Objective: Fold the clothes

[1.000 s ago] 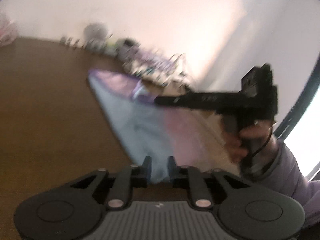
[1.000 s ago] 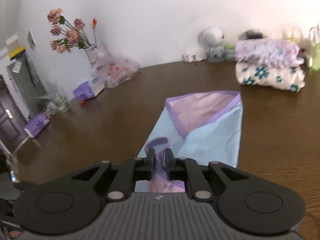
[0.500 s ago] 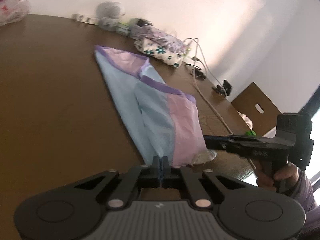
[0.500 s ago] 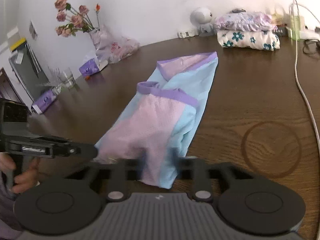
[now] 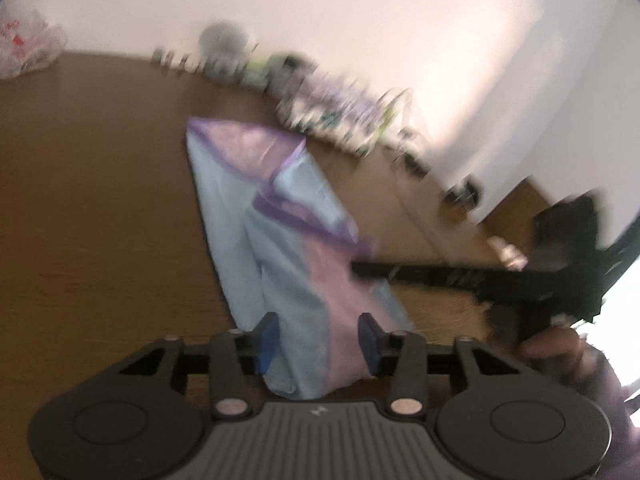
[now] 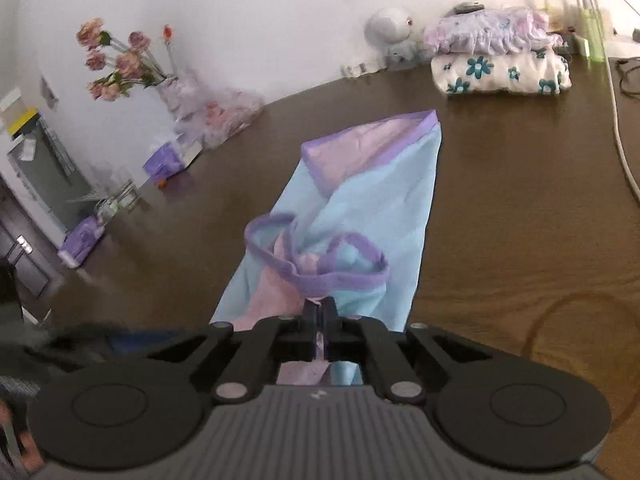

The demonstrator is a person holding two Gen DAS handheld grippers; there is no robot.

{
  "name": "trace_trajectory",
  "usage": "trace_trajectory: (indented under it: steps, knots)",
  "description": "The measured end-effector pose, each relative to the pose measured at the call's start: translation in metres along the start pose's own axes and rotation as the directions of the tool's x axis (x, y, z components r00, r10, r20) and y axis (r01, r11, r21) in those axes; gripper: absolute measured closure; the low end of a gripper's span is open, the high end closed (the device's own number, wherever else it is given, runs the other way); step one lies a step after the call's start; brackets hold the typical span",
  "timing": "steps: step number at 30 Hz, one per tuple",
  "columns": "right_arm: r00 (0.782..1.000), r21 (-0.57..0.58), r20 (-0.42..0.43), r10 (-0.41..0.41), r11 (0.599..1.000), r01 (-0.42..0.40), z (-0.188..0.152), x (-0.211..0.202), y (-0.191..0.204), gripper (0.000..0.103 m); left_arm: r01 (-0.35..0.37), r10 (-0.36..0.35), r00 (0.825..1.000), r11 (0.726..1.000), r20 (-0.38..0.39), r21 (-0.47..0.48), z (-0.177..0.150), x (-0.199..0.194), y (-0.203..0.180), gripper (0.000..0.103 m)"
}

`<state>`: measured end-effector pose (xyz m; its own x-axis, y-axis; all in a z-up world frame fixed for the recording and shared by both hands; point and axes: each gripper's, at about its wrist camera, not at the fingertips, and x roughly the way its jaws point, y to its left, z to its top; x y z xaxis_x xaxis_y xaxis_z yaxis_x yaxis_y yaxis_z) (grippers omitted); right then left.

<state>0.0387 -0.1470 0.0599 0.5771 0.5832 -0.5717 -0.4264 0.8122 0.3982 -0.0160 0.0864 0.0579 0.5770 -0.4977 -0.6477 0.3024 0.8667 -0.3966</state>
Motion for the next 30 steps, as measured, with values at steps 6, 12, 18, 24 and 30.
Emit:
trace_trajectory:
  steps: [6,12,18,24,30]
  knots:
    - [0.989,-0.114,0.041,-0.141,0.983,0.145,0.007,0.021,0.018,0.075,-0.013,0.014,0.999,1.0,0.031,-0.02,-0.013,-0.002,0.009,0.087]
    - [0.986,-0.159,0.086,-0.142,0.975,0.154,-0.011,-0.024,0.019,0.067,-0.043,0.034,0.994,0.995,0.099,0.09,-0.022,-0.028,0.0,0.07]
    - [1.0,-0.292,-0.019,0.005,0.956,-0.011,-0.055,-0.056,0.025,0.054,-0.002,-0.034,0.99,0.966,0.137,0.257,-0.041,-0.038,-0.004,0.058]
    - [0.999,-0.269,-0.045,-0.008,0.963,-0.004,-0.057,-0.038,0.016,0.09,-0.008,-0.022,0.995,0.957,0.101,0.29,-0.05,-0.035,-0.003,0.095]
    - [0.993,-0.297,-0.116,0.005,0.954,-0.04,-0.064,-0.052,0.024,0.098,0.001,-0.022,0.998,0.95,0.065,0.313,-0.065,-0.042,-0.002,0.101]
